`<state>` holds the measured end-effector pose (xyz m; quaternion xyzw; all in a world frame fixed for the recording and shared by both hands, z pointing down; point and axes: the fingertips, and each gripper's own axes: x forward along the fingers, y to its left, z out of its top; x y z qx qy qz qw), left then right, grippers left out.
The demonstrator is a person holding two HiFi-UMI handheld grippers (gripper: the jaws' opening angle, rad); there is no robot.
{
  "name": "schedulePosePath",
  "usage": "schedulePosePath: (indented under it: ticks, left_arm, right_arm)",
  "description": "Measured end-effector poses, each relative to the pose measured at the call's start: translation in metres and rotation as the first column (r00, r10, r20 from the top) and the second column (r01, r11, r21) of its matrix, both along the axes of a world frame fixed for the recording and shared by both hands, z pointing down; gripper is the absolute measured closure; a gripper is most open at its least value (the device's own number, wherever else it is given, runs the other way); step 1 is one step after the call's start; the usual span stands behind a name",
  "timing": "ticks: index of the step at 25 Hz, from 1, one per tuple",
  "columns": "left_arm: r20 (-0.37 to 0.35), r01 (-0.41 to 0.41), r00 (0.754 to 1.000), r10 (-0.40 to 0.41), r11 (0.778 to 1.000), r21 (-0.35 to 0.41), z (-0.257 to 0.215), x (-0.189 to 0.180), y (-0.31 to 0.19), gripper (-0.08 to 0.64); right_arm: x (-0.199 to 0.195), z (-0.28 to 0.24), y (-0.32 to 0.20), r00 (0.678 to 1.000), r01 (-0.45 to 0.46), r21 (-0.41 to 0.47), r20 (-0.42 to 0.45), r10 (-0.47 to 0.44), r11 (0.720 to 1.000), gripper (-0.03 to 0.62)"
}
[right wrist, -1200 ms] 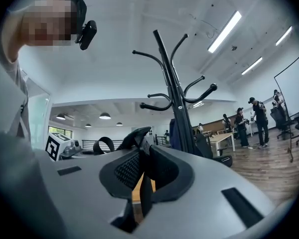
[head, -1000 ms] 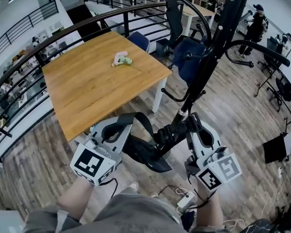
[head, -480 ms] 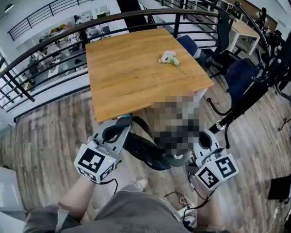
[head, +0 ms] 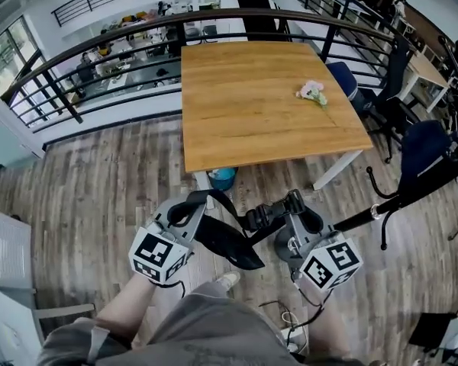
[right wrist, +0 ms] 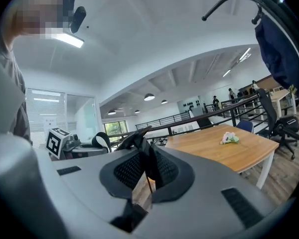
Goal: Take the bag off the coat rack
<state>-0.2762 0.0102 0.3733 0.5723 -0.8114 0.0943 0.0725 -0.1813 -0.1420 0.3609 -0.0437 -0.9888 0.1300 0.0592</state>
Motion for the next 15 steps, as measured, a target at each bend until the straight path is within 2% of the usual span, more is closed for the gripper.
schedulePosePath:
  ticks: [6,15]
  left_arm:
    - [-0.043,0.067,0.997,-0.069,0.997,-0.038,0.023,-0.006,0.023,0.546]
    - [-0.075,0.095,0.992,-0.098,0.995,-0.043,0.033,-0.005,0.032,0.545]
  right_arm:
    - [-0.011,0.025,0.017,0.996,0.048,-0.032,-0.067,-0.05,0.998,0.545]
    - [-0.015,0.032,0.026,0.993,0.082,-0.025,-0.085,-0.084,0.996,0.546]
